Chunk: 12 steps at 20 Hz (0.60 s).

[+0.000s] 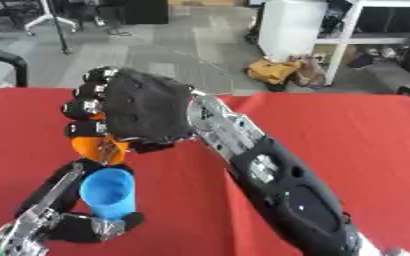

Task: Pour the contents of one cup into another cup.

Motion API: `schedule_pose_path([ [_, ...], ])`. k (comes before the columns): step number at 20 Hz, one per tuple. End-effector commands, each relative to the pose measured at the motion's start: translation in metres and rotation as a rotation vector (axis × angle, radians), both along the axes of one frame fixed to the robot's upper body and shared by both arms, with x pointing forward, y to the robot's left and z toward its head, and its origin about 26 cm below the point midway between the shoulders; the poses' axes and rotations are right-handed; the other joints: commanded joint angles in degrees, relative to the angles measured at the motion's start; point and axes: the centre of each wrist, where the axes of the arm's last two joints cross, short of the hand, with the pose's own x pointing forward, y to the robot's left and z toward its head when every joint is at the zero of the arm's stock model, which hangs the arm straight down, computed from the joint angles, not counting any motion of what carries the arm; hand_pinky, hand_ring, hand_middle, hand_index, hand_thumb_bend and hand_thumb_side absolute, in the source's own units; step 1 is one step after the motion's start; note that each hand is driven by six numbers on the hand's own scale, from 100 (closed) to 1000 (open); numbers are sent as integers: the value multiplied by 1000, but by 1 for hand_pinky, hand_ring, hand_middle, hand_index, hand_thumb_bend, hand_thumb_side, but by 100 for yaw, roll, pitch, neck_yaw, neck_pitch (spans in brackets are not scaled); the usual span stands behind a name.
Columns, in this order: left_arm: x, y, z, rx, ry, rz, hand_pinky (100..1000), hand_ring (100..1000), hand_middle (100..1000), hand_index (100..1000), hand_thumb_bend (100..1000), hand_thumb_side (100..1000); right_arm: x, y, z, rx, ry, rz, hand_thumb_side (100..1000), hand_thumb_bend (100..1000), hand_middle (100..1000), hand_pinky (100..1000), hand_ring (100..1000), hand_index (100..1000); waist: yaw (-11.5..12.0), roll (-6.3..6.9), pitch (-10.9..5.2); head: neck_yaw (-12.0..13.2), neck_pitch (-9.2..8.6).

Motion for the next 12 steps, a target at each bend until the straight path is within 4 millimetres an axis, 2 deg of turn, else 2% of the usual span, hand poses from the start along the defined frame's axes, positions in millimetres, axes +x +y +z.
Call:
schedule_pose_path([
  [1,1,5,8,7,-26,2,411,430,477,642,578,100,0,-2,9,6,-35,56,100,100,256,409,306,346,3,35,-96,-4,-83],
  [12,1,5,9,7,-29,-1,412,432,477,643,578,100,3,-2,7,16,-39,61,100,100,255,408,304,342,0,50,-96,-5,-88],
])
